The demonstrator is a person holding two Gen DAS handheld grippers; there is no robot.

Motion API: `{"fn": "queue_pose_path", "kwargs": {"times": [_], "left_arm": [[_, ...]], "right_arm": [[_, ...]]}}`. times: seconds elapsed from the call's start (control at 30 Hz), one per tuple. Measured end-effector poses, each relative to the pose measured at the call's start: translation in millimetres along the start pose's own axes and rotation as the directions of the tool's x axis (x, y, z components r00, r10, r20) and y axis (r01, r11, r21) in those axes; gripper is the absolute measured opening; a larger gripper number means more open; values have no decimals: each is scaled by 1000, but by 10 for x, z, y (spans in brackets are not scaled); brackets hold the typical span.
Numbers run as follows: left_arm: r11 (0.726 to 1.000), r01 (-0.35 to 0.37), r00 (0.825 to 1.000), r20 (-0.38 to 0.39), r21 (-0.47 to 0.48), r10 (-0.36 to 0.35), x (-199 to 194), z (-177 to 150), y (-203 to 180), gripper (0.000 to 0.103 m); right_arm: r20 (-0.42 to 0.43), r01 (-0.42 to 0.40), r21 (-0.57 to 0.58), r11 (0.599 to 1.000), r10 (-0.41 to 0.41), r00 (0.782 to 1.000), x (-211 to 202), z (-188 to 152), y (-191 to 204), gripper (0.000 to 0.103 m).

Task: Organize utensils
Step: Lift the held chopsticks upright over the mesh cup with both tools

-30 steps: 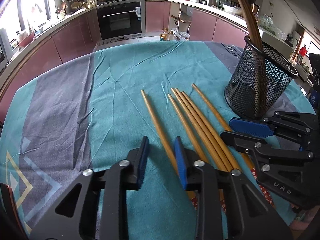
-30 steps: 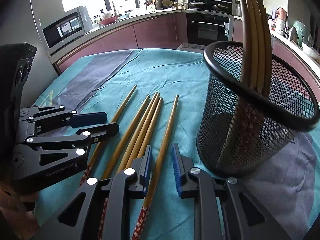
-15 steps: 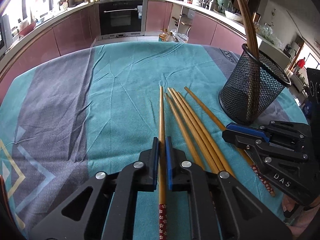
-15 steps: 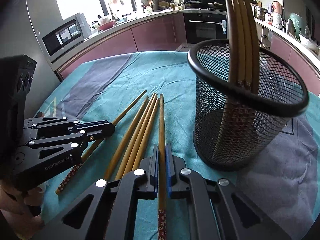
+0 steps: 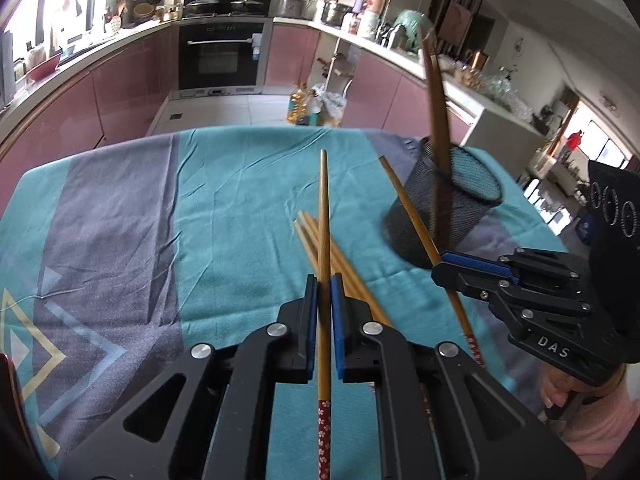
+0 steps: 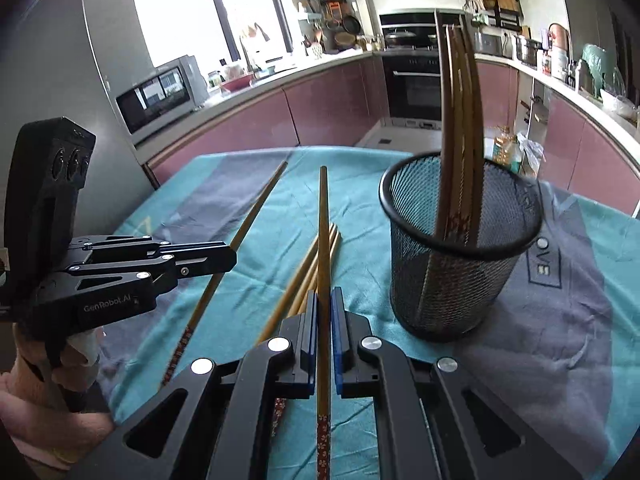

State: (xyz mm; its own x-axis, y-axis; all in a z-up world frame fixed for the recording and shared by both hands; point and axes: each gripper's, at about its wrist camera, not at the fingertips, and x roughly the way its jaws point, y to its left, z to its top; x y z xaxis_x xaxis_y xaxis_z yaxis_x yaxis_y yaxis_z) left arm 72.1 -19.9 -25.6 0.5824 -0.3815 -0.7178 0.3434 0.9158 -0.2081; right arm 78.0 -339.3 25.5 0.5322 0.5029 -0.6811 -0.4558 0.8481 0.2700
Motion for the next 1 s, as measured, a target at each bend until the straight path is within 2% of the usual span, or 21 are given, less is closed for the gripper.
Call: {"fn": "queue_pose_path", "kwargs": {"times": [0.43,0.7,1.0], "left_arm": [[995,101,993,69,5,-101,-438,100,-99,7],[987,158,979,131,16,-159,-721,187,-172,7],[980,194,962,187,46,-199,-906,392,-352,7]], "right_arm": [[104,-33,20,999,30,994,-407,84,-79,6],[174,-55,42,998,46,984,-632,156,-201,6],[235,-39,37,999,30,971,-841,282,-283,6]]}}
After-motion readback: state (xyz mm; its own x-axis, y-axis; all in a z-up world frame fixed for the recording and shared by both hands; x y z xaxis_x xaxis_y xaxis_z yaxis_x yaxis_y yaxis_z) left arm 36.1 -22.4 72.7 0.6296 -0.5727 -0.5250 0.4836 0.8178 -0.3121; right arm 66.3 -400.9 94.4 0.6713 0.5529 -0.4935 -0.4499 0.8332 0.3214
